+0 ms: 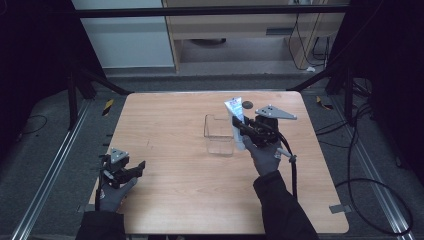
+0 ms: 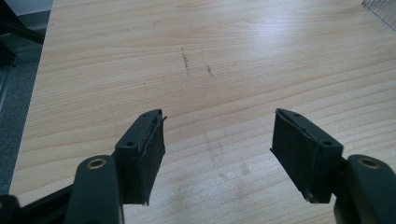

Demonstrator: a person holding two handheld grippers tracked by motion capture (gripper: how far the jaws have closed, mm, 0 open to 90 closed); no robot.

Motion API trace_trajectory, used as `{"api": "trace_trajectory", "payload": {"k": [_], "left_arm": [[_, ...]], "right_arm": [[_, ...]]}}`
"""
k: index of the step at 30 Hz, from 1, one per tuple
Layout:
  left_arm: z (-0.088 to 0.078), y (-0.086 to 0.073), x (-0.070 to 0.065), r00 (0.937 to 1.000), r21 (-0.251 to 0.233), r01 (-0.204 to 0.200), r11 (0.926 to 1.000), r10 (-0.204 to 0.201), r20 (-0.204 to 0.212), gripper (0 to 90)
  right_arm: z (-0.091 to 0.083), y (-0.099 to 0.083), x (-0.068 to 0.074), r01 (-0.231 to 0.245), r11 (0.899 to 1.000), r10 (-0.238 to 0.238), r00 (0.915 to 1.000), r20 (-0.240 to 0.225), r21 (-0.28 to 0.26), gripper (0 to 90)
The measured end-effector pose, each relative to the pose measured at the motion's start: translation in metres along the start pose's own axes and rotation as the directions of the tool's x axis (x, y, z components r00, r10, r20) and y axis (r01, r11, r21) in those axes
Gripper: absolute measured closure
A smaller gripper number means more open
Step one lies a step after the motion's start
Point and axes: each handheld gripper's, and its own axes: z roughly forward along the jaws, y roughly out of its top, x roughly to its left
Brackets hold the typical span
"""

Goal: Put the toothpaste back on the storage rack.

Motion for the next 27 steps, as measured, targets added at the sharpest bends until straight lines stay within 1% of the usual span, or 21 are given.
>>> {"api": "trace_trajectory", "payload": {"k": [1,2,6,11,14,17,21,27], "left_arm": [[0.0,0.0,0.0,1.0,0.0,0.0,1.0,0.0,0.0,33.2],[0.0,0.0,0.0,1.0,0.001,0.0,1.0,0.0,0.001,33.2],[0.0,0.0,0.0,1.0,-0.001,0.001,1.0,-0.001,0.001,33.2],[-0.001,0.0,0.0,1.0,-0.004,0.002,1.0,-0.002,0.0,33.2],[0.0,-0.001,0.001,1.0,-0.002,0.003,1.0,-0.003,-0.002,33.2],[0.0,-0.001,0.002,1.0,-0.002,0.006,1.0,-0.006,-0.002,33.2],[0.0,-0.001,0.002,1.0,-0.002,0.005,1.0,-0.005,-0.001,33.2],[0.0,-0.001,0.001,1.0,-0.002,0.002,1.0,-0.002,-0.001,33.2]], "right_arm": [[0.003,0.001,-0.001,0.003,1.0,-0.003,1.0,0.009,-0.004,72.6],[0.006,0.002,-0.001,-0.005,1.0,0.005,0.9999,0.01,-0.011,72.6],[0.017,0.006,-0.002,-0.021,0.998,0.022,0.9996,0.018,-0.054,72.6],[0.032,0.005,-0.004,-0.053,0.992,0.057,0.9979,0.031,-0.111,72.5],[0.041,0.004,-0.008,-0.077,0.989,0.082,0.9962,0.03,-0.13,72.5],[0.051,0.002,-0.012,-0.093,0.986,0.099,0.9944,0.036,-0.138,72.5],[0.063,-0.002,-0.015,-0.102,0.985,0.109,0.9929,0.046,-0.137,72.4],[0.075,-0.006,-0.018,-0.113,0.983,0.122,0.991,0.055,-0.145,72.4]]}}
